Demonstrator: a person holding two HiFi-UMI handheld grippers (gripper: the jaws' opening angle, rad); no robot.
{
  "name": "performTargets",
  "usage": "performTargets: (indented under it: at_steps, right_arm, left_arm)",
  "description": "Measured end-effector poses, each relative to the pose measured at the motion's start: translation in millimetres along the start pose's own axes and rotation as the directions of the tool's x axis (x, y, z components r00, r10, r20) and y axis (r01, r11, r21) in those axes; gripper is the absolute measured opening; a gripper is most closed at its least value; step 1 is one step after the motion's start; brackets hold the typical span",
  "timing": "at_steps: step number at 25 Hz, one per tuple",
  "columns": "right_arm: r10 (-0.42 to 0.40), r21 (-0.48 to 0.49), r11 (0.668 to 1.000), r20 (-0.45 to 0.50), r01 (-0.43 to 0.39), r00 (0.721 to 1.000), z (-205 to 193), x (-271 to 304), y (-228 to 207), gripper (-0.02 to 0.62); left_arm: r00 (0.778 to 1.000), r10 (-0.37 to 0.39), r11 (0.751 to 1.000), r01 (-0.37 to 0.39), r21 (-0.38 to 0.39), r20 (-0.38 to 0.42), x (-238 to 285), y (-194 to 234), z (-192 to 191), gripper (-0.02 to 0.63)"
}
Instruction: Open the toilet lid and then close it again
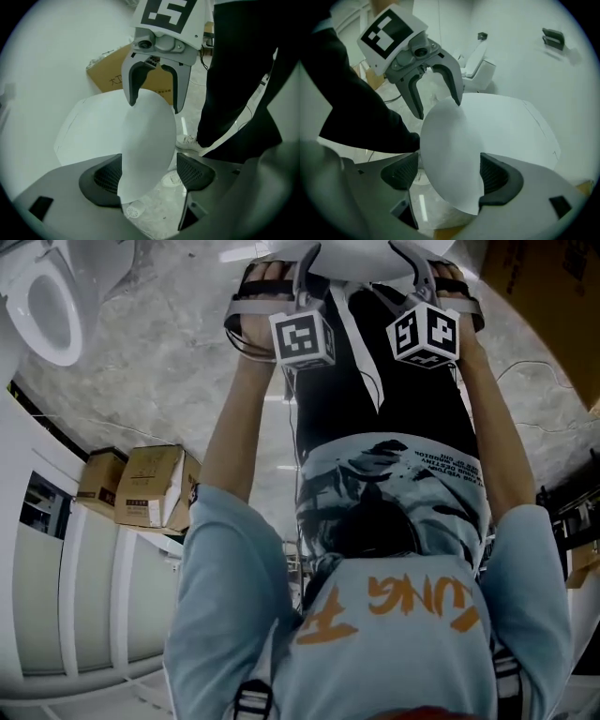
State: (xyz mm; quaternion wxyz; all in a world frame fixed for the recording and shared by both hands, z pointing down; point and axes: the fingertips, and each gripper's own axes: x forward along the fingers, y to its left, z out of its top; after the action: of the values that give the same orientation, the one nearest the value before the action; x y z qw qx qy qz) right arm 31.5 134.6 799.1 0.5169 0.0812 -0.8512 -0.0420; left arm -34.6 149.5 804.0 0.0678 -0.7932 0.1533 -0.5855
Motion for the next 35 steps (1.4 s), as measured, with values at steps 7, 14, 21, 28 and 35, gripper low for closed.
performTargets:
  at_steps: [7,14,21,28,35]
  right_arm:
    - [-0.106,-0.121,0.988,-0.064,0.098,0.992,-12,22,3,0.423]
    - [-0.119,-0.184,0.978,-0.087,0.101,0.989,-11,21,3,0.410]
    - [-0.117,-0.183,0.978,-0.110,0.096,0.987,-9,16,3,0.419]
    - [-0.124,-0.180,0.978,-0.098,0.104,0.987,1,-5,-5,0.423]
    - [-0.113,-0.162,0.981,-0.052,0.104,0.992,24,-47,-17,0.445]
  left_arm:
    - [1.000,0.017,0.991,-0.018,0.132,0.011,17,-12,-1,0.364]
    - [0.999,0.048,0.988,-0.049,0.149,0.006,24,-1,1,0.365]
    - [0.998,0.053,0.984,-0.046,0.174,-0.035,25,2,2,0.379]
    - [0.999,0.047,0.992,-0.049,0.112,0.017,4,10,17,0.379]
    - [0.998,0.055,0.993,-0.058,0.102,0.029,-37,18,31,0.379]
